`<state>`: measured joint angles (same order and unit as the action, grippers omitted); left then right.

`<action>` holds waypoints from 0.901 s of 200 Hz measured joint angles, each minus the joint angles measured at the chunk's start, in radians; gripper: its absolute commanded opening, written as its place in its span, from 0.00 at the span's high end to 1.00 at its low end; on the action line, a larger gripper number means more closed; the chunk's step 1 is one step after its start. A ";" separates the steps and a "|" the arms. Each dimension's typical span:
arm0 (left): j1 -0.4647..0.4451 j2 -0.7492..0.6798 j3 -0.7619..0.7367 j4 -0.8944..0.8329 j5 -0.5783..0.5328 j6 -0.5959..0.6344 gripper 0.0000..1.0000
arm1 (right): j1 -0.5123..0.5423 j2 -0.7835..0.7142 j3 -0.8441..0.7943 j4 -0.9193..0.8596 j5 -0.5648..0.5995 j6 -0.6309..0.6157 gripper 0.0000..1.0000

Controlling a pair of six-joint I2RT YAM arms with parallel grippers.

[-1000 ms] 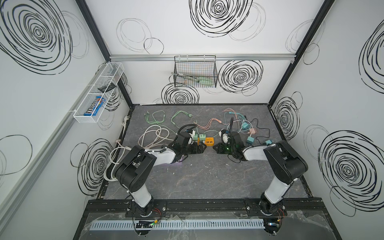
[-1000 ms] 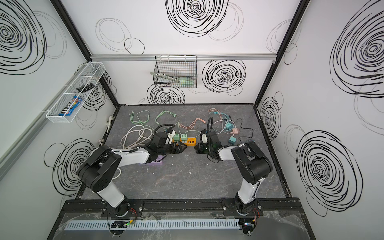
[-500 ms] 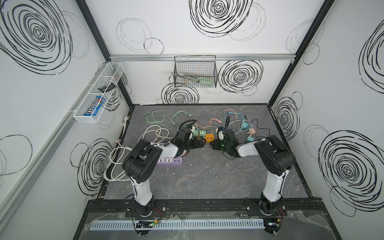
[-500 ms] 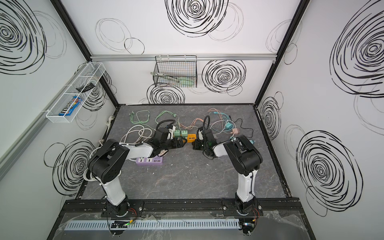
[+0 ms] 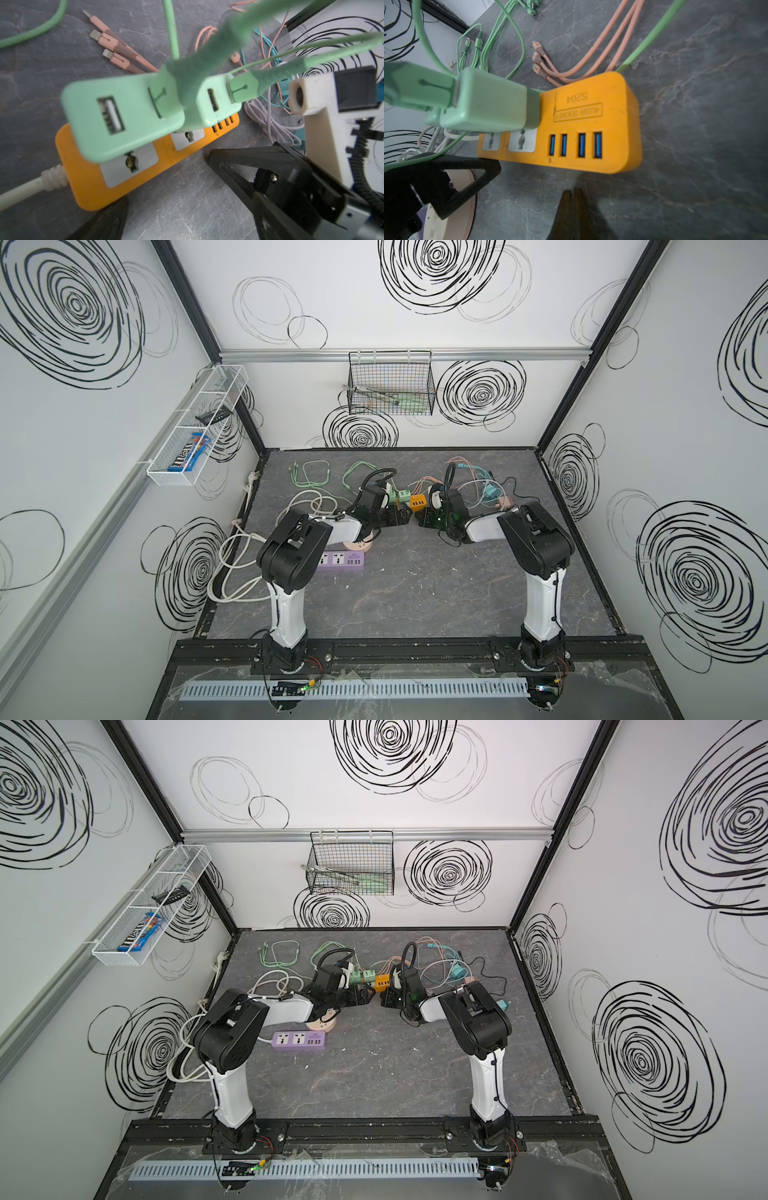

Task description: Insert the plug

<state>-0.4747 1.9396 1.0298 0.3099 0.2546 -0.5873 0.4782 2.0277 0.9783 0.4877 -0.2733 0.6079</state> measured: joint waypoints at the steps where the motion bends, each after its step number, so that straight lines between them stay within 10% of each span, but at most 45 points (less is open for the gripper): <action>1: 0.000 0.000 0.000 -0.002 -0.001 0.001 0.04 | 0.000 0.000 0.000 0.000 0.000 0.000 0.93; 106: -0.027 -0.137 -0.066 -0.078 -0.089 0.027 0.04 | 0.008 -0.145 -0.077 -0.068 0.062 -0.047 0.61; 180: -0.061 -0.384 -0.241 -0.167 -0.220 0.020 0.04 | 0.042 -0.293 -0.166 -0.132 0.138 -0.077 0.14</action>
<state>-0.5358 1.5555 0.7887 0.1432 0.0341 -0.5671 0.5205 1.7351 0.8120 0.3561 -0.1352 0.5308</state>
